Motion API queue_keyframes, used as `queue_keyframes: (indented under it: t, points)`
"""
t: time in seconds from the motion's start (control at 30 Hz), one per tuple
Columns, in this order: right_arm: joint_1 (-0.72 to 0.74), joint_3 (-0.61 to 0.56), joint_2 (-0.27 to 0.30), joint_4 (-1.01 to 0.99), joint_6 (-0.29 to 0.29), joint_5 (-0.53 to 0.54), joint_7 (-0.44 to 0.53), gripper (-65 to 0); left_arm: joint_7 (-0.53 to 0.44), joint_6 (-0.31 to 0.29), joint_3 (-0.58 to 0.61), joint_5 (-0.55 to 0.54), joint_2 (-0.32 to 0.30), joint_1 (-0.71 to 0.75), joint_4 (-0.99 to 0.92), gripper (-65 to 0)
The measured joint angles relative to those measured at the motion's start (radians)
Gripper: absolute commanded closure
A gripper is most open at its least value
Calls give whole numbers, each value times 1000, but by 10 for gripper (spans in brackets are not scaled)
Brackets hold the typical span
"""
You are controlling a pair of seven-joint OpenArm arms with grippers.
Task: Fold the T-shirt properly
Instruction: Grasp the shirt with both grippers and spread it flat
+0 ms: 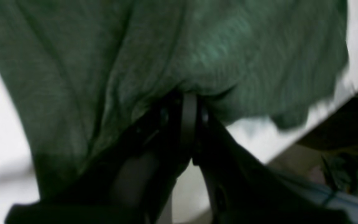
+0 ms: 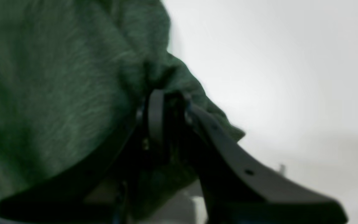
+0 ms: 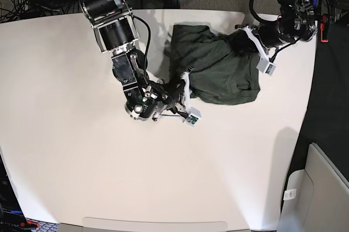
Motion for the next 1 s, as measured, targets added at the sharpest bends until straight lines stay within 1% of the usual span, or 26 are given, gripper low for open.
queue_keyframes:
  t: [0.07, 0.2, 0.27, 0.3, 0.4, 0.5, 0.57, 0.7, 0.8, 0.9, 1.0]
  points:
    - [-29, 0, 25, 66, 0, 1, -28, -58, -30, 3, 9, 17, -12, -14, -19, -33]
    - [-64, 0, 74, 172, 0, -22, -100, -58, -81, -8, 24, 13, -40, -52, -88, -33]
    - [-82, 2, 91, 202, 0, -26, -121, -58, -102, -8, 57, 10, -76, -84, -126, -33]
    - [-98, 2, 103, 219, 0, -23, -117, -58, -136, -8, 76, 23, -95, -98, -141, -33]
    - [-122, 2, 137, 243, 0, 58, -112, -58, -193, -7, 117, 32, -124, -113, -163, -33]
    - [-148, 3, 179, 266, 0, 139, -111, -58, -216, -7, 156, 32, -142, -153, -203, -33]
    - [-163, 6, 196, 277, 0, 169, -105, -58, -221, -6, 175, 40, -142, -196, -237, -33]
    - [-187, 6, 213, 290, 0, 234, -106, -58, -223, 0, 200, 52, -138, -256, -280, -32]
    - [-196, 12, 212, 291, 0, 292, -144, -58, -220, 6, 209, 72, -134, -286, -286, -32]
    - [-216, 65, 204, 290, 0, 348, -160, -58, -238, 12, 227, 85, -134, -299, -287, -31]
    - [-229, 142, 208, 287, 0, 409, -182, -58, -226, 14, 224, 87, -140, -297, -265, -30]
